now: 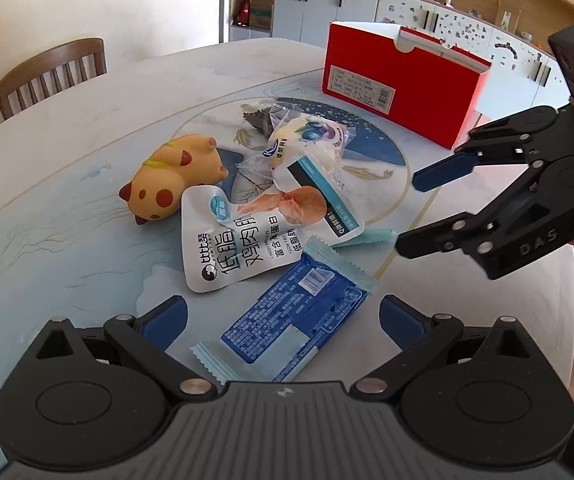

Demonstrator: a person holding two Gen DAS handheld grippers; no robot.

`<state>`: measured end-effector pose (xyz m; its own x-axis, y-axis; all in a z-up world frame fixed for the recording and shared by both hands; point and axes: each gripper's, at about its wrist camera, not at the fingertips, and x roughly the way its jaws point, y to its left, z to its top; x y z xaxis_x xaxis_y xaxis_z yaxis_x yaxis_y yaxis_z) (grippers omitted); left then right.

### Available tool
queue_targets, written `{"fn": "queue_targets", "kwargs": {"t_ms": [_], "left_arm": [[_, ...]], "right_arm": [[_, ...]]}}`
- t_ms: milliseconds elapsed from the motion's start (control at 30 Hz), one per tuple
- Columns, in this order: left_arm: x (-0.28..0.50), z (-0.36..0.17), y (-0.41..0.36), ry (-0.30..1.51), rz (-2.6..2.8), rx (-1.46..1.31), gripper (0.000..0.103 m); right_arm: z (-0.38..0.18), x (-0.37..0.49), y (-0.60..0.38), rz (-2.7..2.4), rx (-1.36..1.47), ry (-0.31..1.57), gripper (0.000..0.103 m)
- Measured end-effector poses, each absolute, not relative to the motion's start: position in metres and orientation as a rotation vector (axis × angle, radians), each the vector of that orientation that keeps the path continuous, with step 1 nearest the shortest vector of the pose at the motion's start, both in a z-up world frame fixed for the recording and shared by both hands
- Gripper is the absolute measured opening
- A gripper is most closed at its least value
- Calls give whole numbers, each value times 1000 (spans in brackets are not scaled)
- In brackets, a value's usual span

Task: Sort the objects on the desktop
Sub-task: 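Grasp the blue biscuit pack with left tool while right tool grasps teal toothbrush, then carry the blue biscuit pack and teal toothbrush over the red shoebox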

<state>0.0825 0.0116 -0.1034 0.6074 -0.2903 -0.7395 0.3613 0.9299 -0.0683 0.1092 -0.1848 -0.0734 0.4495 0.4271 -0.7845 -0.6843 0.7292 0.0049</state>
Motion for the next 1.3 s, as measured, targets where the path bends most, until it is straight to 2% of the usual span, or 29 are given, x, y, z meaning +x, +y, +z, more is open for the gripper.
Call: {"fn": "queue_targets", "kwargs": {"t_ms": [167,333,500,667,767,867,1167,1300], "left_arm": [[81,-108,10,835,-392,121,102],[83,-109,8,829,-395,137,93],[84,-108,6,815,-400,155,79],[83,-107,6,797,-383,174,61],[85,-106,6,794,-373,171,45],[85,-105,5,797,-371,174,41],[80,-104,3,800,-368,145,37],[80,-103,4,808,-361,129,37]], "right_arm": [[-80,109,-175,739,-376,856,52],[-81,109,-168,763,-387,843,44],[-82,110,-163,780,-363,844,34],[-81,107,-162,800,-371,836,18],[-81,106,-162,794,-371,839,17],[-80,105,-161,787,-374,840,15],[-78,100,-168,787,-364,861,7],[-78,98,-174,783,-348,870,7]]}}
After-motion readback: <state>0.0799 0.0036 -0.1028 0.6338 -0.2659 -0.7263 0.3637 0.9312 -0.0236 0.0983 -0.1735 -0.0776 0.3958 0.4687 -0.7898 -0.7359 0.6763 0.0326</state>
